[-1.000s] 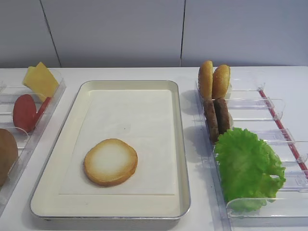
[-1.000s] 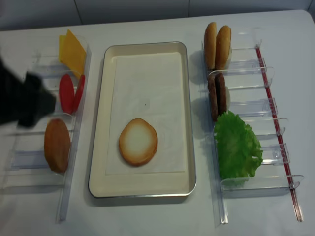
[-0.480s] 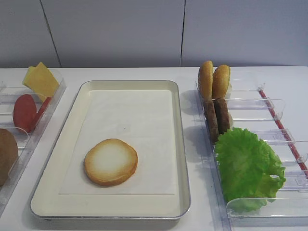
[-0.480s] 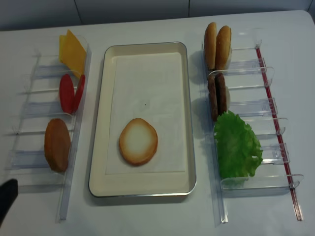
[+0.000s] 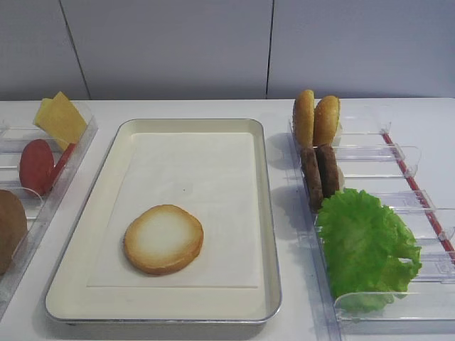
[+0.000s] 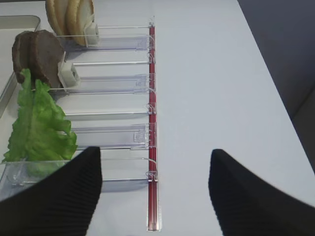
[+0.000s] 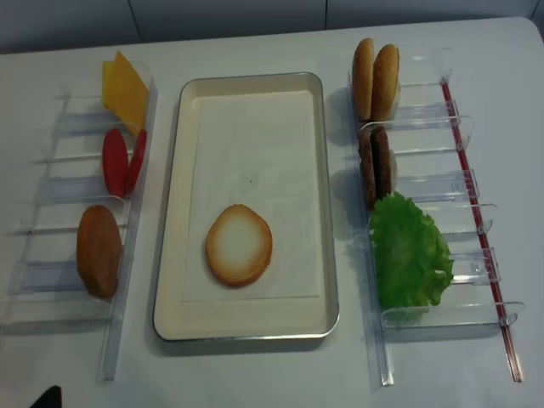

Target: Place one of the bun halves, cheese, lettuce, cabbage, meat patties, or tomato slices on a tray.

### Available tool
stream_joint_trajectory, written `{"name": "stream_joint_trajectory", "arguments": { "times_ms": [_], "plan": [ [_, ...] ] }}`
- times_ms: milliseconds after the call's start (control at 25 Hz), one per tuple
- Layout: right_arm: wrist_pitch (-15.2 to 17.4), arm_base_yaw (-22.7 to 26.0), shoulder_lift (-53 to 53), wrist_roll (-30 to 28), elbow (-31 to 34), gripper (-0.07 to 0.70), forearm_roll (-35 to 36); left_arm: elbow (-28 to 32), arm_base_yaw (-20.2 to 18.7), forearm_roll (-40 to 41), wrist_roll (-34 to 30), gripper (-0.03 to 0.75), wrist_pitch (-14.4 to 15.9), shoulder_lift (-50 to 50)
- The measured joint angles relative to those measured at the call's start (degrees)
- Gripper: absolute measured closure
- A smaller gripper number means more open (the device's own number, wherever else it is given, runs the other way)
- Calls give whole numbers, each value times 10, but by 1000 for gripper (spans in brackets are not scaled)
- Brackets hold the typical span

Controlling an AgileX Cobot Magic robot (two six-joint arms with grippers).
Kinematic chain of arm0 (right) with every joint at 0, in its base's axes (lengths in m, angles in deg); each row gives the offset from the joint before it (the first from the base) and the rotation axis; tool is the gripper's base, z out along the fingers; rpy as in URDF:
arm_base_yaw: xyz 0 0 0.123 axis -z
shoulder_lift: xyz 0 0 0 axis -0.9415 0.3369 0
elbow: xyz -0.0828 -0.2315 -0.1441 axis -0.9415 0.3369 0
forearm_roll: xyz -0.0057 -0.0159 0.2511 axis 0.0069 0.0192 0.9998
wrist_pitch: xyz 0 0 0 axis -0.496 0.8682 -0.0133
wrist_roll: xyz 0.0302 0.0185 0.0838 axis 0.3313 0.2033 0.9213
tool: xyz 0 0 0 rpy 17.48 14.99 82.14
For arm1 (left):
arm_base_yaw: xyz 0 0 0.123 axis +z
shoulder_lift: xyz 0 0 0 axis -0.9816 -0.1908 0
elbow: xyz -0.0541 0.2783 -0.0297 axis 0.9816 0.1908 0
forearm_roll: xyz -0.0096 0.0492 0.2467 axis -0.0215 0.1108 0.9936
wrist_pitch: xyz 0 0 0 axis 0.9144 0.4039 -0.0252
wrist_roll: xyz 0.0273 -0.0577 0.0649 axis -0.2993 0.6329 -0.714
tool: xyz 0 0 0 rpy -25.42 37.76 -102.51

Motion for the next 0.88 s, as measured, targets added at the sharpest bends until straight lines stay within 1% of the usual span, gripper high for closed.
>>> {"name": "stream_joint_trajectory", "arguments": {
  "times_ms": [160,240,320,880],
  "plan": [
    [0,0,0,0,0,127,0,14,0,0,0,160,-5,22],
    [0,0,0,0,0,127,0,22,0,0,0,160,-17,23],
    [0,0,0,0,0,127,0,24,0,1,0,160,-22,23],
    [0,0,0,0,0,127,0,27,0,1,0,160,-27,23]
  ]
}}
